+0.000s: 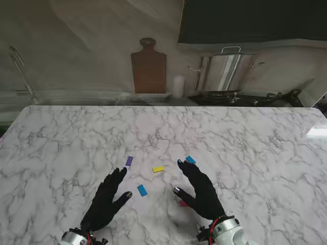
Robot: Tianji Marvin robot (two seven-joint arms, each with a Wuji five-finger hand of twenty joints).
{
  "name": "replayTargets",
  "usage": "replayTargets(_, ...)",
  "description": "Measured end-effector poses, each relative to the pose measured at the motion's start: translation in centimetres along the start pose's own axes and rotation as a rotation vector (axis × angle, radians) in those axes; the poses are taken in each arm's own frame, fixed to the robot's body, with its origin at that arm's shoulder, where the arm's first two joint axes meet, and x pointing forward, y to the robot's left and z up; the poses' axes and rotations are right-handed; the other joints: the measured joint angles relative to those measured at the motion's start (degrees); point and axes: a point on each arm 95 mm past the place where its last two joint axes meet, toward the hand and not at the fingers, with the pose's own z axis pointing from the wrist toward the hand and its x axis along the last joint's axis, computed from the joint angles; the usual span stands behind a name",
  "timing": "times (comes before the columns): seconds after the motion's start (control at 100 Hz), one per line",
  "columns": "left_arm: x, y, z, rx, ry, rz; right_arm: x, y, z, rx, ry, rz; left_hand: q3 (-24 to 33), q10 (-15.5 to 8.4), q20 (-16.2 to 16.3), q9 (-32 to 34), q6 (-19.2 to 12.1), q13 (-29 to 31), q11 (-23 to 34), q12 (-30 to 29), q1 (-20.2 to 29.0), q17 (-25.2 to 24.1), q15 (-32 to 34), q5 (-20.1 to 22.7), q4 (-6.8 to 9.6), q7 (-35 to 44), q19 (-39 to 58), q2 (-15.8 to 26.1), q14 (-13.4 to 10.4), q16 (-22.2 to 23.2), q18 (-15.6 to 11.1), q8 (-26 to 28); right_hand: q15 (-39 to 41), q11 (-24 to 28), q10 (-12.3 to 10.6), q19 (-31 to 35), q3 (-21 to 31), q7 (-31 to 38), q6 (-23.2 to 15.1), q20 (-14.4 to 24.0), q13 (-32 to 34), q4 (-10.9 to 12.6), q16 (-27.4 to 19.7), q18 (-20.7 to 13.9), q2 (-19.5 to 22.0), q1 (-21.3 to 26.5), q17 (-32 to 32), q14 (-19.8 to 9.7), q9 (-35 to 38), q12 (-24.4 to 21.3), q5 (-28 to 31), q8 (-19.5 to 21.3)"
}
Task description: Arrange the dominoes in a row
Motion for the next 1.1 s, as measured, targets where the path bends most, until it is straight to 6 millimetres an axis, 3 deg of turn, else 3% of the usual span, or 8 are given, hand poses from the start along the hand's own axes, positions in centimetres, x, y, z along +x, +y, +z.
replayTargets(0.3,0.06,-0.09,0.01,0.001,-0.001,0.002,0.13,0.05,0.02,0.003,0.009,-0.006,0.0,0.0,0.0,0.0,0.0,0.0,0.0,0.0,0.6,0.0,0.0,0.0,0.0,0.0,0.0,0.0,0.0,0.0,0.0,0.0,0.0,2.4,0.0,-0.4,0.0,0.8,0.0,0.6,0.0,0.0,0.0,0.0,0.0,0.0,0.3,0.0,0.0,0.2,0.0,0.4)
replayTargets(0.36,0.03,-0.16,0.02,0.0,-0.003,-0.006,0.18,0.09,0.02,0.0,0.009,-0.012,0.0,0.0,0.0,0.0,0.0,0.0,0.0,0.0,0.6,0.0,0.0,0.0,0.0,0.0,0.0,0.0,0.0,0.0,0.0,0.0,0.0,3.7,0.0,0.6,0.0,1.7,0.0,1.5,0.0,0.0,0.0,0.0,0.0,0.4,0.3,0.0,0.0,0.8,0.0,2.4)
replayTargets(0.44,0.02,-0.25,0.0,-0.005,-0.008,-0.027,0.32,0.13,0.0,-0.003,0.011,-0.011,0.0,0.0,0.0,0.0,0.0,0.0,0.0,0.0,0.6,0.0,0.0,0.0,0.0,0.0,0.0,0.0,0.0,0.0,0.0,0.0,0.0,5.0,0.0,1.9,-0.3,2.2,0.0,2.2,0.0,0.0,0.6,0.0,-0.1,2.2,0.2,0.0,0.0,1.3,0.0,8.9)
replayTargets(0.49,0.07,-0.26,-0.03,-0.006,-0.008,-0.029,0.38,0.13,-0.04,-0.005,0.012,-0.01,0.0,0.0,0.0,0.0,0.0,0.0,0.0,0.0,0.6,0.0,0.0,0.0,0.0,0.0,0.0,0.0,0.0,0.0,0.0,0.1,0.0,5.1,0.0,2.3,-0.3,2.3,0.0,2.3,0.0,0.0,0.7,0.0,-0.1,2.8,0.2,0.0,0.0,1.4,0.0,9.9)
replayTargets(0.65,0.1,-0.24,-0.06,-0.005,-0.005,-0.019,0.41,0.08,-0.41,-0.007,0.011,-0.015,0.0,0.0,0.0,0.0,0.0,0.0,0.0,0.5,1.9,0.0,0.0,0.0,0.0,0.8,0.0,0.0,0.0,0.0,0.0,8.6,0.0,6.6,0.0,4.3,-0.3,2.2,0.0,2.3,0.1,0.1,1.0,0.0,-0.1,3.8,0.0,0.0,0.1,2.1,0.0,15.9)
replayTargets(0.78,0.07,-0.06,0.03,-0.037,-0.006,-0.034,0.49,0.2,-0.75,-0.009,0.003,-0.016,0.0,0.0,0.4,0.0,0.0,0.0,0.1,2.9,2.1,0.0,0.0,0.0,0.0,0.9,0.0,0.0,0.0,0.0,-0.1,11.3,0.0,9.4,0.0,6.6,0.9,2.5,0.0,2.3,0.2,3.7,1.4,0.0,-0.1,7.5,0.0,0.0,0.1,3.1,-0.2,22.6)
replayTargets(0.89,0.03,-0.09,0.11,-0.043,-0.004,-0.032,0.61,0.39,-0.82,-0.012,-0.007,-0.035,0.0,0.0,1.4,0.0,0.0,0.0,0.2,5.0,2.1,0.0,0.0,0.0,0.0,0.9,0.0,0.0,0.0,0.0,-0.1,12.2,0.1,12.3,0.0,10.8,2.3,5.1,0.0,2.3,2.6,6.6,2.2,0.0,-0.2,7.8,0.7,0.0,0.9,4.9,-0.2,26.9)
replayTargets(1.1,-0.17,-0.57,0.18,-0.045,0.003,-0.024,0.63,1.0,-0.59,0.016,-0.056,-0.139,0.0,0.1,2.0,0.0,0.1,0.0,0.4,6.8,2.7,0.0,0.0,0.0,0.0,1.0,0.0,0.0,0.0,0.0,-0.1,12.8,3.6,17.7,1.1,24.7,5.4,15.0,0.0,8.1,10.2,7.2,6.3,1.8,-1.9,9.4,5.2,2.2,5.5,8.3,0.6,29.9)
